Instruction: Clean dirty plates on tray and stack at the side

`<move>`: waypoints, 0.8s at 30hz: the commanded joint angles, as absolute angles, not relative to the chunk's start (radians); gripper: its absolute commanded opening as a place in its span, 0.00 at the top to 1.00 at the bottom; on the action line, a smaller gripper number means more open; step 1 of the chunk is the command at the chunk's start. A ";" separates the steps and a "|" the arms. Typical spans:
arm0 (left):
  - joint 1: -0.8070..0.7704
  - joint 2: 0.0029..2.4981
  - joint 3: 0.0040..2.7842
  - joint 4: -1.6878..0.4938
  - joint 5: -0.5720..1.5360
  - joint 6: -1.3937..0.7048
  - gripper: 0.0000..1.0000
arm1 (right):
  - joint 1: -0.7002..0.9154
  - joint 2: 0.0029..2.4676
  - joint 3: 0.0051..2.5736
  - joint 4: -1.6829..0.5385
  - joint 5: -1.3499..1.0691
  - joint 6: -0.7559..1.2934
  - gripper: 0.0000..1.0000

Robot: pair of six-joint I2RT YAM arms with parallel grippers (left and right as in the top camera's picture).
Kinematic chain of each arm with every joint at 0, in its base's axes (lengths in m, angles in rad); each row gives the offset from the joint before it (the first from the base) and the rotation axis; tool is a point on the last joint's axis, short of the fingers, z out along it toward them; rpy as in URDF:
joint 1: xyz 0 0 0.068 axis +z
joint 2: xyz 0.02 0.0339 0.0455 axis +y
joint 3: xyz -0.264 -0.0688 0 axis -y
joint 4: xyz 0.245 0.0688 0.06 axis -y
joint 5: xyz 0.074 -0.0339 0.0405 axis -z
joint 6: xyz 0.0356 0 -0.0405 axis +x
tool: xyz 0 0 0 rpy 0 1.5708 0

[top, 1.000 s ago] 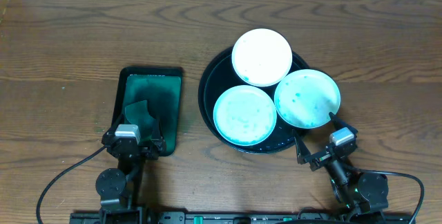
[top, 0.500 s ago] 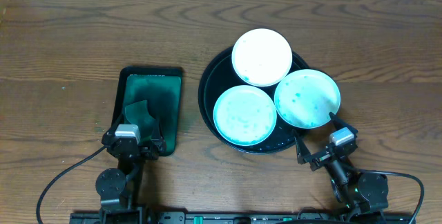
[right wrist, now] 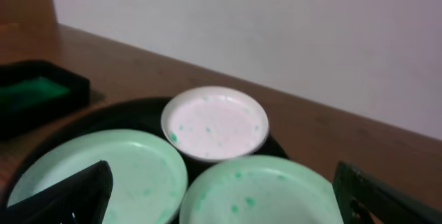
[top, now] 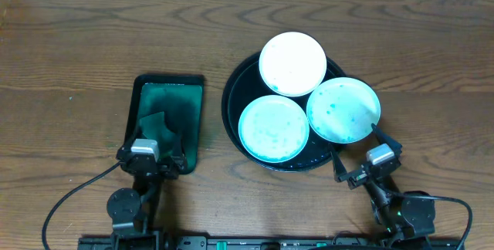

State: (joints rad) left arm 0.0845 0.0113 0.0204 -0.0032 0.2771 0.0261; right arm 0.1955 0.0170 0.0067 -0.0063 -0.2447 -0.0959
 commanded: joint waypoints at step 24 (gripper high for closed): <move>0.086 1.214 1.031 -0.905 0.517 -0.196 0.10 | 0.178 1.213 1.018 -0.691 -0.640 0.118 0.01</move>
State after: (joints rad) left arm 0.0841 1.1385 0.9947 -0.8738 0.4133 -0.1833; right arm 0.1955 1.1427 0.9821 -0.6838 -0.5209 0.0925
